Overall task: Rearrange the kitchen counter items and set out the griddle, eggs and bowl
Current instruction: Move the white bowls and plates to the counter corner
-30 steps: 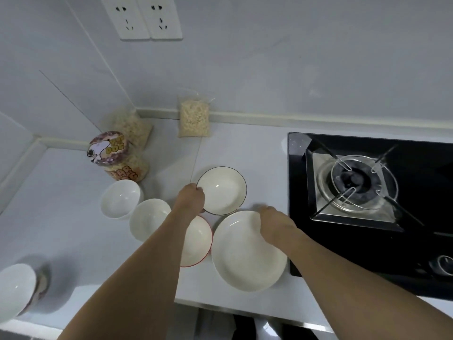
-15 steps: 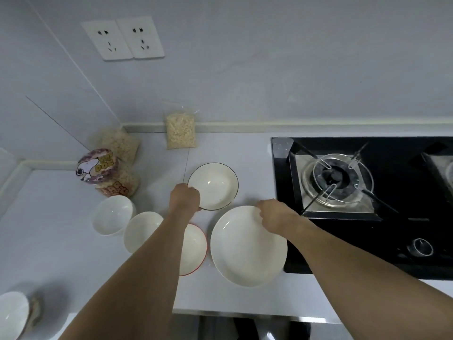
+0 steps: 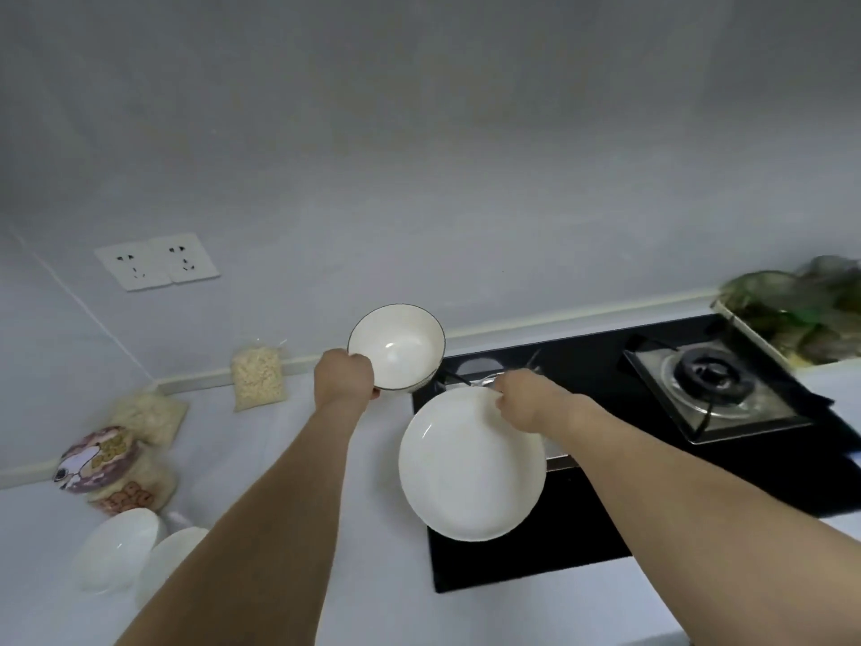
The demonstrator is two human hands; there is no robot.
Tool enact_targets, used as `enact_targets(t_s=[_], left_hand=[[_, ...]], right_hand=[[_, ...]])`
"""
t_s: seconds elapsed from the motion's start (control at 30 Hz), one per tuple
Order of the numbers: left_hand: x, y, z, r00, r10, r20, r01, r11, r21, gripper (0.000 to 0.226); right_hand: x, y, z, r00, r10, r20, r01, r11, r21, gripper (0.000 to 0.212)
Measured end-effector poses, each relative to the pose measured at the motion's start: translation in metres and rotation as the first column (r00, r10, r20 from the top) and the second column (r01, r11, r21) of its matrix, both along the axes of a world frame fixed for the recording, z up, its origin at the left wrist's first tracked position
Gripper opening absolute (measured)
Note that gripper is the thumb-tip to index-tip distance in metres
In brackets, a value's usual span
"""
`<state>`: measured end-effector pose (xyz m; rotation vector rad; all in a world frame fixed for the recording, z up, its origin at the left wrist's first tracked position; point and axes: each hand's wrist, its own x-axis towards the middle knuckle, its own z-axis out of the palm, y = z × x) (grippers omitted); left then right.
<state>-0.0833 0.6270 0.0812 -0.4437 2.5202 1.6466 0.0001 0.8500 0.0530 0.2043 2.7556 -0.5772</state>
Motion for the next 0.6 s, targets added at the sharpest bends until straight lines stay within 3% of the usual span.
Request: enact_targets(t_s=[0.1,0.2,0.6], left_hand=[[0.020,0.057,0.025,0.997,-0.072,-0.038,0.073,0.997,0.032,0.031],[0.045,0.116,0.045,0.987,-0.151,-0.056,0.153,0.987,0.040,0.030],[0.163,0.360,0.056,0.866,-0.449,-0.220,0.467,0.883,0.039,0.028]], right_hand=[[0.031,0.056,0.029,0.997,-0.068,-0.039,0.067,0.997,-0.028,0.021],[0.060,0.115,0.042,0.990,-0.122,-0.070,0.125,0.991,0.051,0.014],[0.225,0.327,0.076,0.902,-0.404,-0.152,0.423,0.898,0.123,0.023]])
